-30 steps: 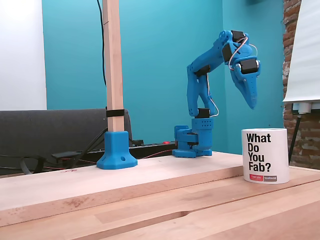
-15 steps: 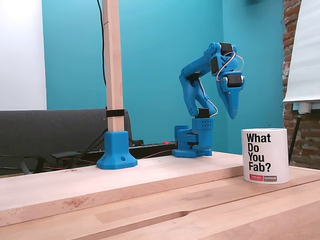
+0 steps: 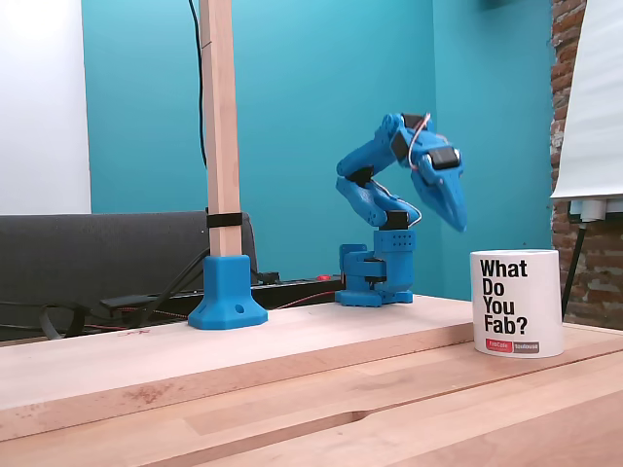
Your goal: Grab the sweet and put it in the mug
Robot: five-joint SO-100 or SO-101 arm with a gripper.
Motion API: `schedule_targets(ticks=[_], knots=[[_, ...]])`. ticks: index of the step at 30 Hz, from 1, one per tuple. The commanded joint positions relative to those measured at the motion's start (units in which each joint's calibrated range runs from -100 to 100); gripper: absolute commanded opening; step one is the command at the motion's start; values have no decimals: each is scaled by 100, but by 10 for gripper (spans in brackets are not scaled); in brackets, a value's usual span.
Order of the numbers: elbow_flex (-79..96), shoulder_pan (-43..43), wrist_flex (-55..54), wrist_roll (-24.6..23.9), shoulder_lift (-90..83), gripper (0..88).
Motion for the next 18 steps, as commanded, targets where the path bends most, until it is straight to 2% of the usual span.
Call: schedule_targets(ticks=[1,7,18], knots=[[895,35,-744,15,-830,0],[2161,-23,-1236,15,-2336,0],[3740,-1,-1244,-20,-3463,0]])
